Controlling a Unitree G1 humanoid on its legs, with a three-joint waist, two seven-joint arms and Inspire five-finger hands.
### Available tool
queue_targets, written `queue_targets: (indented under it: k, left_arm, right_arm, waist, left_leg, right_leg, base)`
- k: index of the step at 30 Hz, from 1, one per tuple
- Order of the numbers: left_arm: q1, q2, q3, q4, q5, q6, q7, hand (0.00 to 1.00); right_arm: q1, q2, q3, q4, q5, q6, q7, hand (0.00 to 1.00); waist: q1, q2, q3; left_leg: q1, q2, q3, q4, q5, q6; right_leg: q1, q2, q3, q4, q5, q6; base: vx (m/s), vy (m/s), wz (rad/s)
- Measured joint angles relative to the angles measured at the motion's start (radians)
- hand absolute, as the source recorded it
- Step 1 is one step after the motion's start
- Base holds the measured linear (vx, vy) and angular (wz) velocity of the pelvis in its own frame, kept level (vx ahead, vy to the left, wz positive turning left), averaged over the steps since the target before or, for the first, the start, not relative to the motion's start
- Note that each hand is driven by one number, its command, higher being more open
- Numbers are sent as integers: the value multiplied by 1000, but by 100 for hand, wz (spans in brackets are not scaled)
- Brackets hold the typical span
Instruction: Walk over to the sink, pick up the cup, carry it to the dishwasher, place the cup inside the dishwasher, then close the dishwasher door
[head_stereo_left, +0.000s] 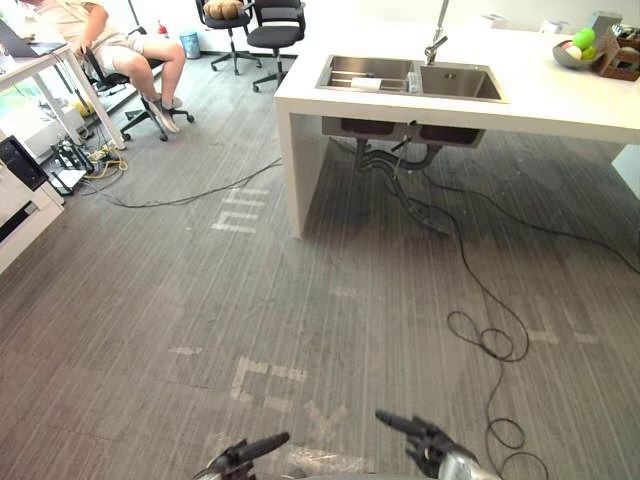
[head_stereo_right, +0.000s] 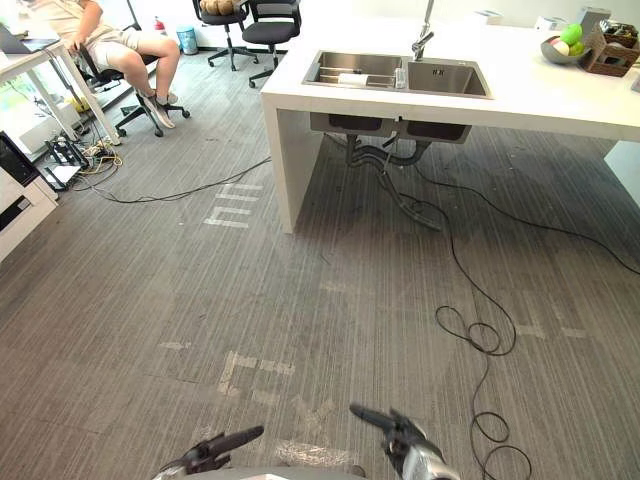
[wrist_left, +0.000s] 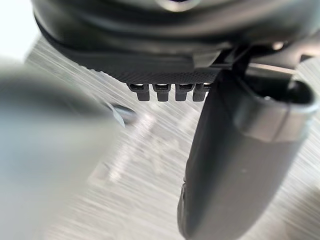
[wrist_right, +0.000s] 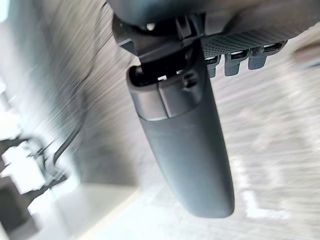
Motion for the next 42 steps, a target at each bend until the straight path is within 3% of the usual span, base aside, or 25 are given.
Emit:
queue_targets:
  k: [10,16,18,22,36,42]
  left_arm:
    - [-52,-6,-28,-37,109,-74,115,100]
    - [-10,1,-30,-102,297,-92,166,100]
    - [26,-5,-37,-99,331,-102,209,100]
    - [70,-6,-34,-92,330,-114,232,100]
    - [95,-29,22,-22,233,-146,158,100]
    - [80,-41,51,9,217,-172,151,100]
  right_arm:
    - [-45,-14,-1,19,-90,-12,38,100]
    - [-27,-15,-2,18,-45,-116,35,100]
    - [-15,-15,-11,15,32,-127,45,100]
    - [20,-23,-20,15,41,-126,69,100]
    - [90,-5,-69,29,68,-105,120,100]
    - [115,16,-95,54,68,-109,127,100]
  waist:
    - [-11,6,36]
    - [-13,15,42]
    - [-13,17,44]
    - [-13,18,44]
    - [-16,18,44]
    - [-20,9,58]
  left_leg:
    - [9,-8,-1,-13,3,5]
    - [11,-9,1,-7,4,7]
    - [17,-8,13,-7,3,8]
    - [20,-7,26,-4,3,13]
    - [43,-15,50,-3,5,25]
    - [36,-30,51,47,-15,49]
  right_leg:
    - [2,-3,9,-4,-1,3]
    - [-1,0,15,8,-1,3]
    - [-7,0,31,21,-1,2]
    - [-16,0,48,36,-2,1]
    - [-19,-15,71,71,-4,2]
    - [-85,-54,72,256,-86,22]
  base:
    - [-4,4,0]
    - [-49,8,-3]
    - [-74,20,-16]
    - [-58,15,-13]
    - [-40,19,-5]
    - [-24,24,2]
